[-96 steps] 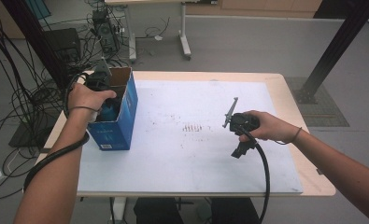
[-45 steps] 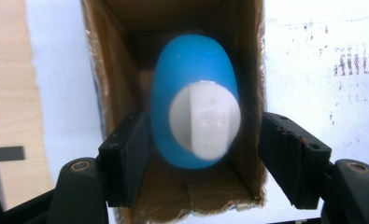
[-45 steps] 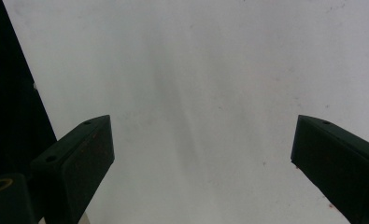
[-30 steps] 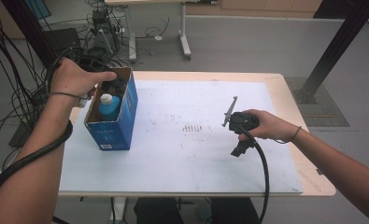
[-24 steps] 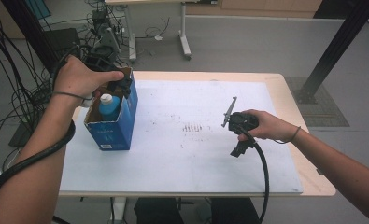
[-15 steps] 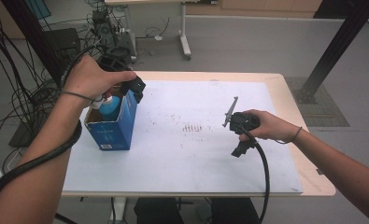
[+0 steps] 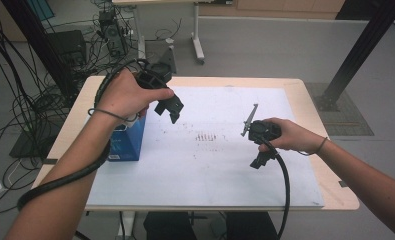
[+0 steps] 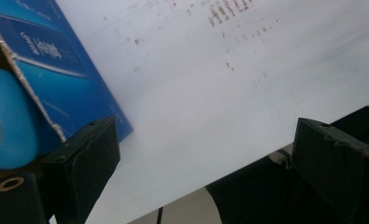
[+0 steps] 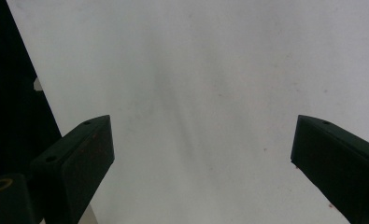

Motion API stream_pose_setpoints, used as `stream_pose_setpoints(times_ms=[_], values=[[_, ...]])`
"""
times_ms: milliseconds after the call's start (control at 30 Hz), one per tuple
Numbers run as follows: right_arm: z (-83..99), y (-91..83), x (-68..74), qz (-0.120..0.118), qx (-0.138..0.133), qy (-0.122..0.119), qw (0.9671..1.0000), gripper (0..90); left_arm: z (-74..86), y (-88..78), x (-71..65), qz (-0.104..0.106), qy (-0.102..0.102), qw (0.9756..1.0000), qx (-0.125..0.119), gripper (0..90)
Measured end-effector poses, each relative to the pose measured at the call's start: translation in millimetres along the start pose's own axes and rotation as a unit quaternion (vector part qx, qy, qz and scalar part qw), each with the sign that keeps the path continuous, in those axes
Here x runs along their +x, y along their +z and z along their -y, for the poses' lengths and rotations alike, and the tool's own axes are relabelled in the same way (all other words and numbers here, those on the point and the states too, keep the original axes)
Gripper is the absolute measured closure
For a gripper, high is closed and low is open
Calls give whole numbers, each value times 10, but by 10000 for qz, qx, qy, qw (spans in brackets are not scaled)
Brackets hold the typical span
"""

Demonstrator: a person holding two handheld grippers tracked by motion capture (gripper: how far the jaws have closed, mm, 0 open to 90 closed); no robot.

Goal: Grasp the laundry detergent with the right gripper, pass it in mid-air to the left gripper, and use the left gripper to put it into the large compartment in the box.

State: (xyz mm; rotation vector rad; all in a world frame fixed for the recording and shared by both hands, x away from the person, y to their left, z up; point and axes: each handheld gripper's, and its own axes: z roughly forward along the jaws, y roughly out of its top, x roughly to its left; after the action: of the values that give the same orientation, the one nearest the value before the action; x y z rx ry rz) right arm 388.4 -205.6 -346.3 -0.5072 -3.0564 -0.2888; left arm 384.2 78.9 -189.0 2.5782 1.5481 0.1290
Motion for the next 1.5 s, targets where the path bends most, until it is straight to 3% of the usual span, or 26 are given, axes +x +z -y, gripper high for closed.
stream_pose_setpoints(times_ms=[233, 667, 1500], values=[[6, 9, 19, 31, 29, 30, 10000, 60, -20, 347, -94, 148, 78, 9997, 198, 87], [18, -60, 104, 85, -55, 115, 9999, 60, -41, 840, -216, 189, 156, 9987, 440, 91], [59, -50, 142, 28, -92, 94, 9999, 59, -32, 924, -274, 380, 121, 9982, 451, 91]])
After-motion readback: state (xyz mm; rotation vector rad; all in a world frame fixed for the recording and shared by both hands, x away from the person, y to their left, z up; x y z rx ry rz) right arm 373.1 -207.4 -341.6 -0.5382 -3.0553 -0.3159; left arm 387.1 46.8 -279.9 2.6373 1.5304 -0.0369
